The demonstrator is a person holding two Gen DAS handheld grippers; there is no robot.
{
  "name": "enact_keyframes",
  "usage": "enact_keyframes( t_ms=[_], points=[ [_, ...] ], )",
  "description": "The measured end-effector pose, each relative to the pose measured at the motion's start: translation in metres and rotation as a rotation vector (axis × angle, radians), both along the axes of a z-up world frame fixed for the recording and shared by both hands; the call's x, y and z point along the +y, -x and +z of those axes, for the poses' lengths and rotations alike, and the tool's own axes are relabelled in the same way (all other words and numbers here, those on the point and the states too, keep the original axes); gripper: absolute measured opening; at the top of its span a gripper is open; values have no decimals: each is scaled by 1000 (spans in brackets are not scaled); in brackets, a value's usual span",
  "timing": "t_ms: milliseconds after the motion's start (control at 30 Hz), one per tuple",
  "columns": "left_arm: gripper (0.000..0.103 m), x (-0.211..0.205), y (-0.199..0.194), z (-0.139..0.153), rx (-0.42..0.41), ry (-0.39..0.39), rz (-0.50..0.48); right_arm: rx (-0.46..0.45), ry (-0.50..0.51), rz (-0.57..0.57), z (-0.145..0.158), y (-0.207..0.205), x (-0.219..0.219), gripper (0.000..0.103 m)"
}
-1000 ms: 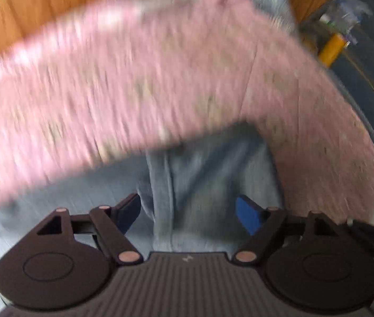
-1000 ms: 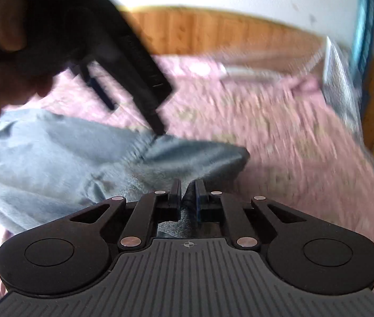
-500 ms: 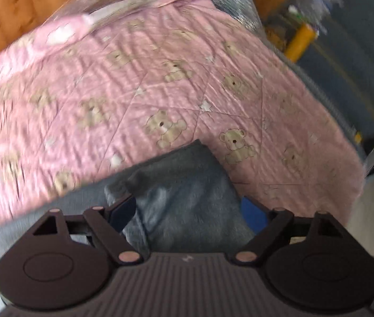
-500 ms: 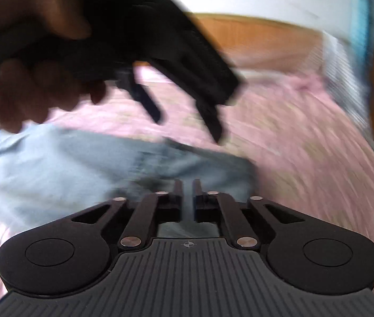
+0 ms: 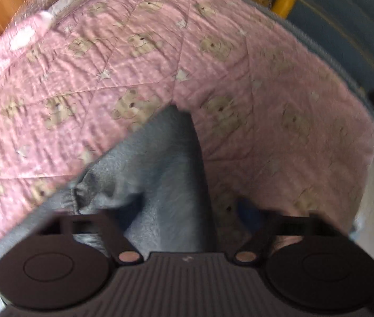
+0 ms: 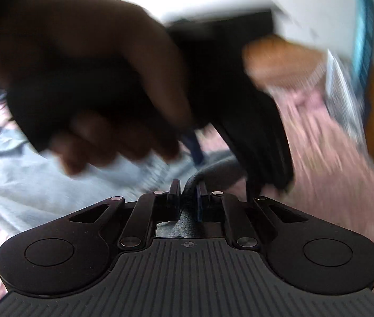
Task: Fold clothes
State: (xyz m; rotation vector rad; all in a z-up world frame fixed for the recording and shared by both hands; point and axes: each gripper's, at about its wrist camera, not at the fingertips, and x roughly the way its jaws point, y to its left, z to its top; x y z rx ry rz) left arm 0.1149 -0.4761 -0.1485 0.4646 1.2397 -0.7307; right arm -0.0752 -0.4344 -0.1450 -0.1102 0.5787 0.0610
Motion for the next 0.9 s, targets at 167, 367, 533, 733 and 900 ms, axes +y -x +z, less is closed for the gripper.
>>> enact_keyframes(
  t_ms=[167, 367, 533, 733, 900],
  points=[
    [9, 123, -29, 42, 48, 182, 241, -71, -64, 96, 9, 10, 23, 43],
    [20, 262, -55, -40, 238, 228, 509, 92, -290, 158, -14, -32, 45, 37],
    [41, 299, -40, -65, 284, 375, 616, 328, -143, 216, -65, -59, 80, 29],
    [49, 305, -35, -75, 200, 438, 603, 409, -8, 297, -72, -56, 86, 28],
    [42, 298, -58, -67, 154, 510, 593, 457, -5, 320, -73, -67, 89, 28]
  ],
)
